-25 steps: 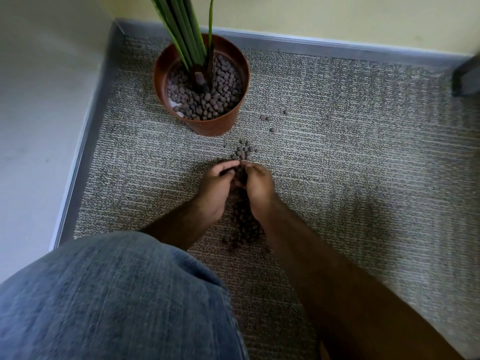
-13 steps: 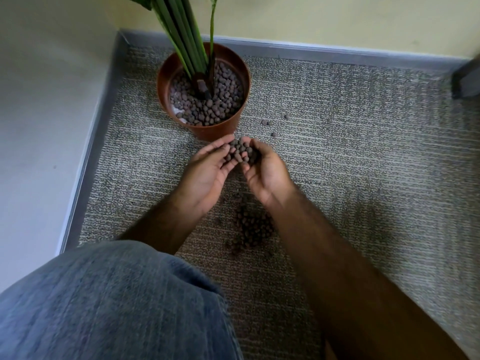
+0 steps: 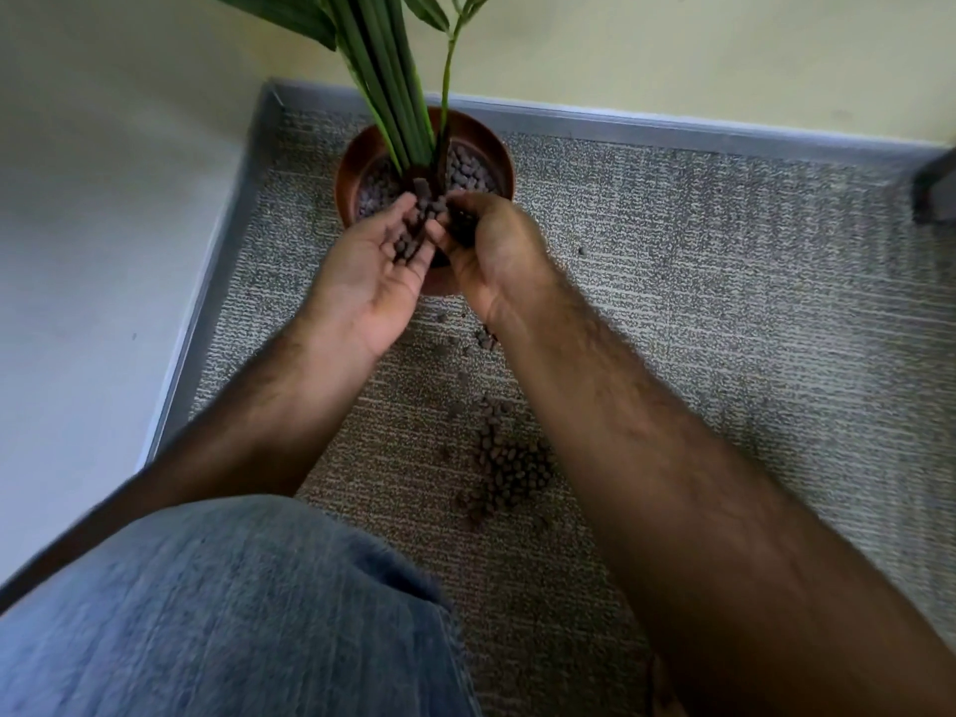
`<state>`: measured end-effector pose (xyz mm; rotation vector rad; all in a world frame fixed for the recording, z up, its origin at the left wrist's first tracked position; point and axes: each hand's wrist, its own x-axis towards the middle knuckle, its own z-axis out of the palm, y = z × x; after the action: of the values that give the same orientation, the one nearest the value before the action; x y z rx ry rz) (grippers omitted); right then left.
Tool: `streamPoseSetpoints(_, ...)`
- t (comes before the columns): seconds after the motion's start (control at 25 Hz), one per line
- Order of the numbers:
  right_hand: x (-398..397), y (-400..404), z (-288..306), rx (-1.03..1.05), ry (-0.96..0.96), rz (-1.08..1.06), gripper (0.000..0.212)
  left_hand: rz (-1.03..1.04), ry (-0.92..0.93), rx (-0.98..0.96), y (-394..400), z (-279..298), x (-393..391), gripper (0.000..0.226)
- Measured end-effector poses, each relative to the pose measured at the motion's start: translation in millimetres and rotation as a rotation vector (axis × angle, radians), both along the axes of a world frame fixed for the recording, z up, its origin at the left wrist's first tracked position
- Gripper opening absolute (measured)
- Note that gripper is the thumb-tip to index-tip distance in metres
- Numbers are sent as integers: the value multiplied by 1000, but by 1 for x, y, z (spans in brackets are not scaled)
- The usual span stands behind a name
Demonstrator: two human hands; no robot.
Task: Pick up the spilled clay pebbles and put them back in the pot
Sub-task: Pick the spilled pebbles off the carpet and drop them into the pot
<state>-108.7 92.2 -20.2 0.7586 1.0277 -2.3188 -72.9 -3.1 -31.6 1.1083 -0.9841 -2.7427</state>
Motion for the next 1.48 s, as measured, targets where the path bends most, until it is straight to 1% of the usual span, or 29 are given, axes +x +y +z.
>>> streamPoseSetpoints(0.08,-1,-4,1,18,-14,5,20,22,-36,-5,-4,0,-5,39)
streamPoseSetpoints(0.16,-1,-6,1,16,0,15,26,-24,-31,-26,-8,0,-6,42)
streamPoseSetpoints(0.28,-1,-2,5,-81,11,25,45,-91,1,-17,-11,-2,-6,46)
streamPoseSetpoints(0.36,-4,2,7,-167,28,21,50,-130,25,2,-13,-2,-7,50)
streamPoseSetpoints(0.44,-5,7,8,-185,50,50,50,-166,33,2,-17,-2,-8,54)
streamPoseSetpoints(0.6,-7,10,3,-115,93,131,47,-249,52,-43,-25,-4,-3,58)
streamPoseSetpoints(0.68,-7,12,1,-46,153,163,42,-281,52,-75,-27,-7,1,60)
streamPoseSetpoints(0.8,-2,18,-2,49,252,171,29,-285,76,-99,-32,-12,11,64)
streamPoseSetpoints(0.88,2,28,-8,123,291,104,19,-272,125,-87,-36,-18,23,67)
streamPoseSetpoints(0.92,6,35,-13,180,314,71,16,-271,152,-81,-37,-23,32,67)
streamPoseSetpoints(1.0,18,51,-27,335,346,76,20,-289,193,-84,-37,-36,51,62)
streamPoseSetpoints(1.08,40,68,-48,501,306,151,31,-294,211,-69,-36,-50,68,60)
streamPoseSetpoints(1.2,84,93,-85,728,207,302,34,-301,203,5,-35,-63,84,67)
streamPoseSetpoints(1.28,110,109,-109,994,242,364,33,-338,180,33,-35,-73,94,74)
streamPoseSetpoints(1.36,129,124,-128,1359,327,452,30,-376,135,69,-34,-85,107,83)
streamPoseSetpoints(1.4,137,132,-134,1532,312,500,30,-388,101,88,-34,-91,115,87)
streamPoseSetpoints(1.44,143,139,-139,1665,246,518,30,-402,64,99,-34,-97,122,91)
streamPoseSetpoints(1.48,147,146,-142,1742,153,500,32,-419,26,92,-35,-104,130,94)
